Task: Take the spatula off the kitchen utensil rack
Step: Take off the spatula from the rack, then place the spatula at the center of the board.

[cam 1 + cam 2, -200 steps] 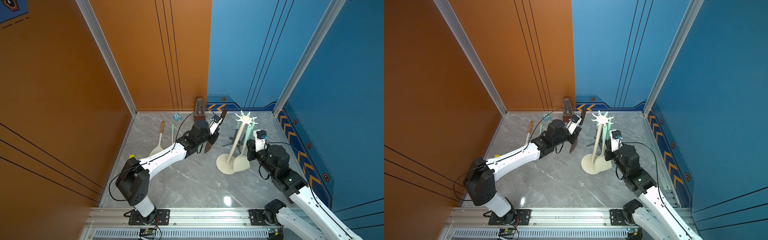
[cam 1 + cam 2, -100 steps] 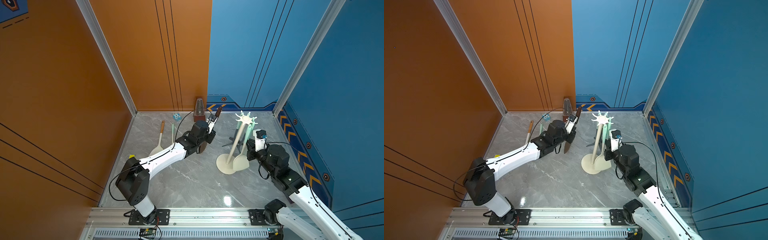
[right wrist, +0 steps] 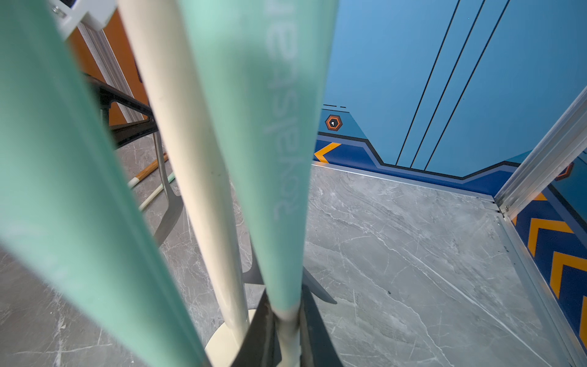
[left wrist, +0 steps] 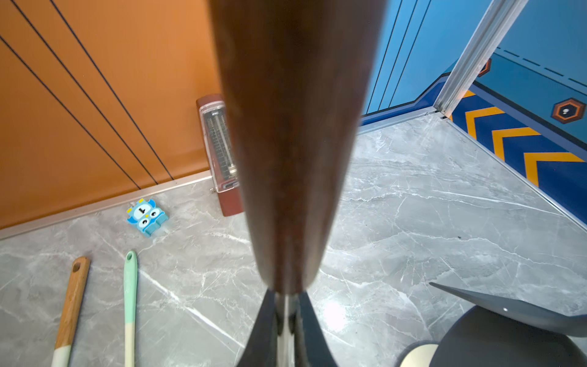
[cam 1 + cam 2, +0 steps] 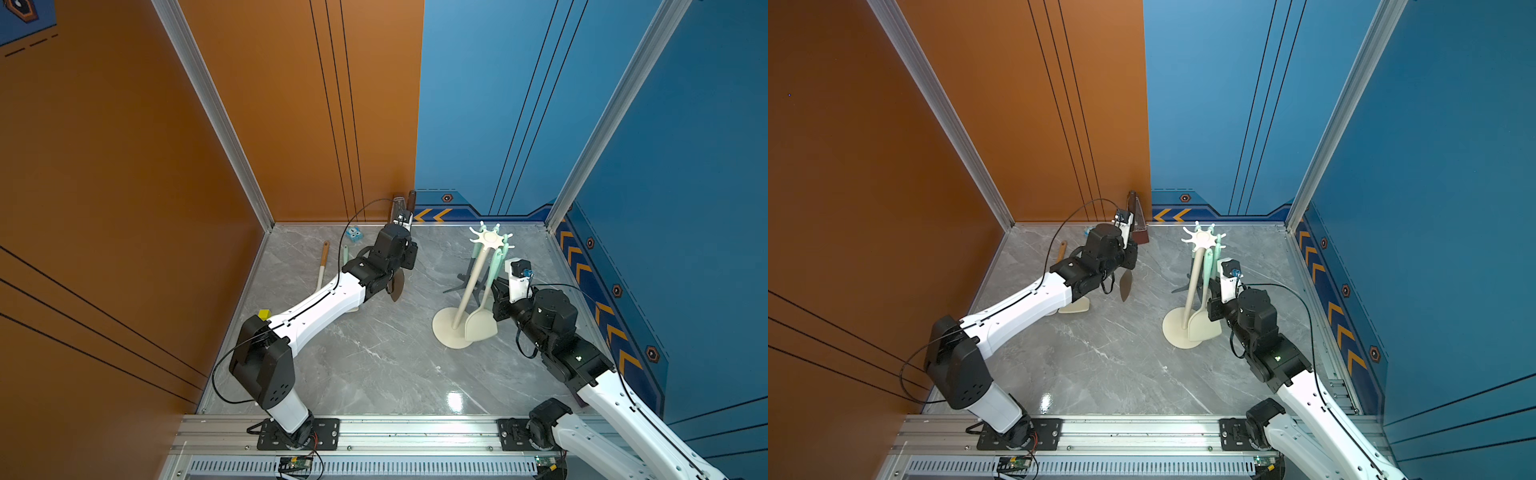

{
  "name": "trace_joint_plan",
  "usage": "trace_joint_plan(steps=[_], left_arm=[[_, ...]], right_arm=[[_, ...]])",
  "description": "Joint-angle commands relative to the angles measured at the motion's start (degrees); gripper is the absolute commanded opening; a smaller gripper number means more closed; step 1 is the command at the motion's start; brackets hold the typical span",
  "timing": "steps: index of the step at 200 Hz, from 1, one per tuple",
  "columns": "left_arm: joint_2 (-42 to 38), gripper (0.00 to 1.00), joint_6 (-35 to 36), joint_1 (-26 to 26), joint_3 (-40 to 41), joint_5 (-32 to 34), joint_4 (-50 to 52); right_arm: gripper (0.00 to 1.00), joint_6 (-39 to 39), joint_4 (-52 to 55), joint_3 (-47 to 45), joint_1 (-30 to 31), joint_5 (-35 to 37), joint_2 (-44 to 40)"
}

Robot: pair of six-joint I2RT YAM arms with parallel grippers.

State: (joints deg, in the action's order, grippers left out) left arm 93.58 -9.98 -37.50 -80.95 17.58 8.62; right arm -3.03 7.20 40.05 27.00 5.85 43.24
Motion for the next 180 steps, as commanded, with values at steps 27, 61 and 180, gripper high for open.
trace_joint_plan(steps=[27, 61, 180], left_arm=[[-0.1, 0.0, -9.0, 3.0, -6.0, -0.1, 7.2], [1.3, 0.0, -12.2, 4.0, -8.9, 0.0, 11.2], [7.8, 0.0, -20.6, 6.6, -14.1, 6.5, 21.7]], right_arm=[[0.15, -1.6, 7.0, -1.4, 0.1, 0.6, 1.2], [0.15, -1.7, 7.0, -1.8, 0.1, 0.7, 1.1], [0.15, -2.0, 7.9, -1.6, 0.3, 1.1, 0.2]])
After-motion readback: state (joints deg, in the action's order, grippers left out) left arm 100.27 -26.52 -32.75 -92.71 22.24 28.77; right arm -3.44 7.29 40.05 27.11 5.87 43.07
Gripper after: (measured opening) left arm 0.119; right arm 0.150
